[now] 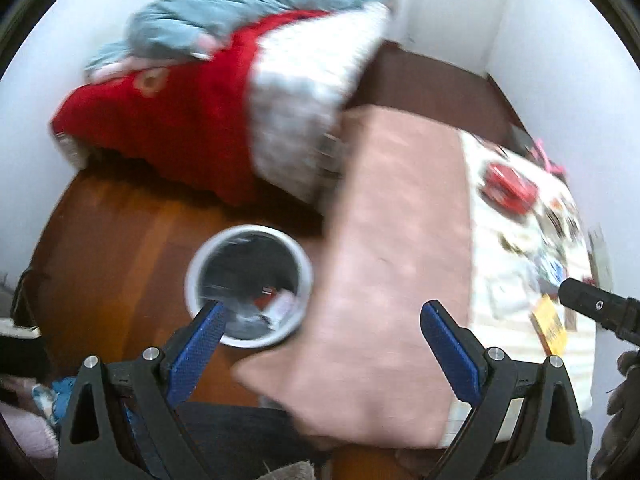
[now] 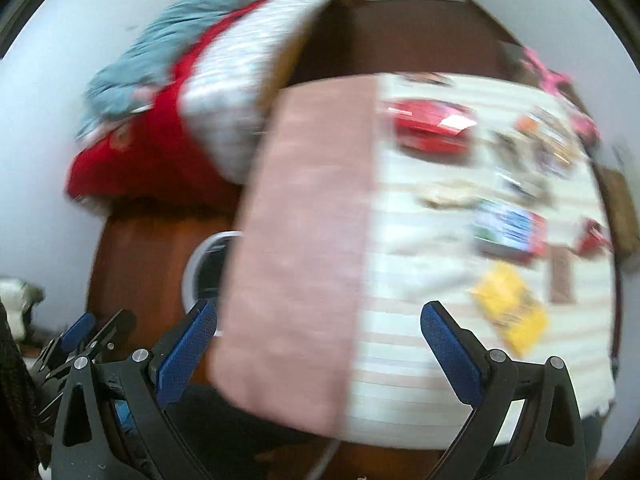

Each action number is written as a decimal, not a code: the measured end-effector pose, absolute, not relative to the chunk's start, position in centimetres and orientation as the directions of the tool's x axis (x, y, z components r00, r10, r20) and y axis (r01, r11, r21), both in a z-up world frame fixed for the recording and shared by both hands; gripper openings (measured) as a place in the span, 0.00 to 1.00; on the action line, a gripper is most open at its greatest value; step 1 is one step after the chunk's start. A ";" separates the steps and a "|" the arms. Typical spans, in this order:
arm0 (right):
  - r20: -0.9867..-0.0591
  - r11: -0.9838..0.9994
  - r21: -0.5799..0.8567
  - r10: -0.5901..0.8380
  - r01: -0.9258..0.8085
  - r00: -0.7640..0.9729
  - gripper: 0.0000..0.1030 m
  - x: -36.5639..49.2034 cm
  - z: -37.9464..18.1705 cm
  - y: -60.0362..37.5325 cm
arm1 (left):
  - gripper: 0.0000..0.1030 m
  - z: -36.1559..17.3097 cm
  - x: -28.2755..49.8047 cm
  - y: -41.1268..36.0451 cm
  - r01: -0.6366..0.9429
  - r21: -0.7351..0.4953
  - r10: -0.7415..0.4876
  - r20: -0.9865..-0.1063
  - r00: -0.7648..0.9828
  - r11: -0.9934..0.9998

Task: Collect trash
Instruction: 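Move both tools back toward the table, then grasp the clear plastic tray with the left tool while the right tool grasps the yellow box, then carry the tray and yellow box over the bin and release both, then move both tools back toward the table, then grasp the milk carton with the left tool while the right tool grasps the red candy wrapper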

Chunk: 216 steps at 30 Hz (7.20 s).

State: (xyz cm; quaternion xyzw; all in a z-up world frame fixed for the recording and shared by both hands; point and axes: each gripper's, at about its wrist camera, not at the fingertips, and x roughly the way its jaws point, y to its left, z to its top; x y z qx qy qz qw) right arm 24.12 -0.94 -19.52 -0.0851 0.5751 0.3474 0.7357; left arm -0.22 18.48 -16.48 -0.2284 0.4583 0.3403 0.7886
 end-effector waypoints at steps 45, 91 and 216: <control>-0.996 0.797 0.048 0.083 -0.602 0.031 0.58 36.3 -31.1 -9.2 | 0.58 -28.1 22.4 11.0 -0.422 -0.128 -0.032 -0.973 0.227 0.897; -0.895 0.494 0.335 0.433 -0.802 -0.107 0.57 10.2 -20.1 15.6 | 0.55 -16.2 -5.8 26.3 -0.814 -0.125 0.345 -0.861 0.373 0.567; -0.939 0.868 0.318 0.343 -0.382 -0.003 0.24 42.7 -31.0 -15.1 | 0.58 -27.3 30.0 1.5 -0.139 0.041 0.068 -0.978 0.195 0.990</control>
